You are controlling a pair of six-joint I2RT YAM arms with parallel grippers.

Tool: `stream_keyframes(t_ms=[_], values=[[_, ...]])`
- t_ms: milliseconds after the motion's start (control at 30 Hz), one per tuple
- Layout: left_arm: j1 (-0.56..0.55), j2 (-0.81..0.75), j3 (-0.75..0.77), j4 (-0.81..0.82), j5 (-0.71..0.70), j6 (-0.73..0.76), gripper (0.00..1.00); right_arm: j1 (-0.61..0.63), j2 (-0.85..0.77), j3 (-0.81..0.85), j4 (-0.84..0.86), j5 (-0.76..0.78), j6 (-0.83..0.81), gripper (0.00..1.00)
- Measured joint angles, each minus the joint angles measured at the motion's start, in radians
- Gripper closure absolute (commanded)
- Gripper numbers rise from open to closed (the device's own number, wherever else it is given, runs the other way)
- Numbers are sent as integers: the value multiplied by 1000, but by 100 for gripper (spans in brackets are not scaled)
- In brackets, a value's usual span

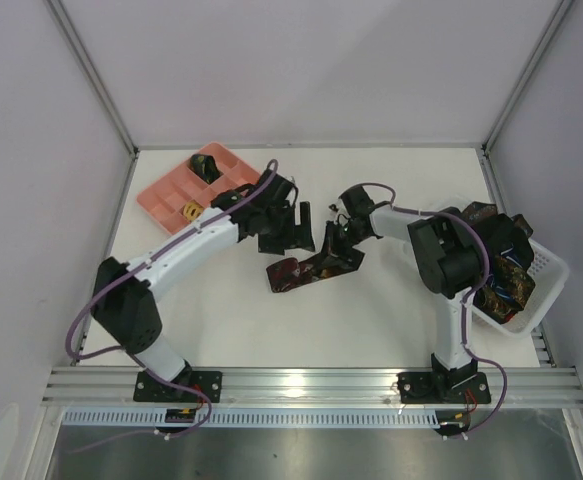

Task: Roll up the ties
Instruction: Roll the tie

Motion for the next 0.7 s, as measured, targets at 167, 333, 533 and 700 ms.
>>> stream_keyframes(t_ms=[167,333,533,700], values=[[135,-92,-78,126,154,88,28,-13,60,86,-43,-15,-46,98],[254,-46,-109,167,206,147,30,-7,132,198,-89,-44,-56,98],[266,34,-113,169,222,182,37,9,147,292,-169,38,-78,89],[267,12,-183,213,261,193,51,10,47,252,-245,126,-79,85]])
